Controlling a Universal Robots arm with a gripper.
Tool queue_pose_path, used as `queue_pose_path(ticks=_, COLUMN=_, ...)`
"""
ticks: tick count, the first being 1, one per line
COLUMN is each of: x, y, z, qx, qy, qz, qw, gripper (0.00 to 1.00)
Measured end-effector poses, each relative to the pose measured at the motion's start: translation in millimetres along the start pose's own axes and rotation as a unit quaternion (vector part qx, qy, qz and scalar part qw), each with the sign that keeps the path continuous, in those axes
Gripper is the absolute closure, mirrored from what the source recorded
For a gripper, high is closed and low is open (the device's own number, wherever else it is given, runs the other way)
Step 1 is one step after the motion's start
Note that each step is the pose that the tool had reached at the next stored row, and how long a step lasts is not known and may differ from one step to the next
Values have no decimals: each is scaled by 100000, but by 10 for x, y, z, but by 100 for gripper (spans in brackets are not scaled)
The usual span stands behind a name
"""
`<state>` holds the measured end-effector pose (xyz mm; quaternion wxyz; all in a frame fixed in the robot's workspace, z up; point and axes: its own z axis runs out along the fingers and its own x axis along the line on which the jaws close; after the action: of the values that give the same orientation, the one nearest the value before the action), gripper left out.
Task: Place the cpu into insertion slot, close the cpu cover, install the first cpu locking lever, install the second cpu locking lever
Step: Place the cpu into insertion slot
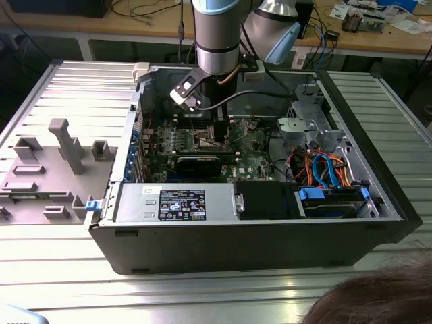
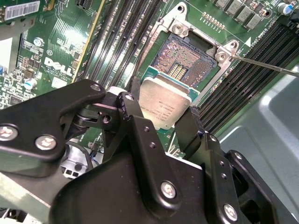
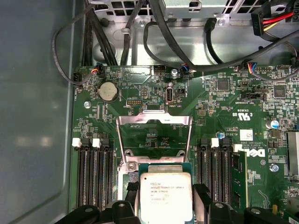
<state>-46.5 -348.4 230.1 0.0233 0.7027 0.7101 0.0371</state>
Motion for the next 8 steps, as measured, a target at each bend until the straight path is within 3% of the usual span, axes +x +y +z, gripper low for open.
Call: queue_pose_path(ticks=8, x=0, y=0, z=1, qx=-4, qy=-21, qz=218, qw=100000, gripper=45)
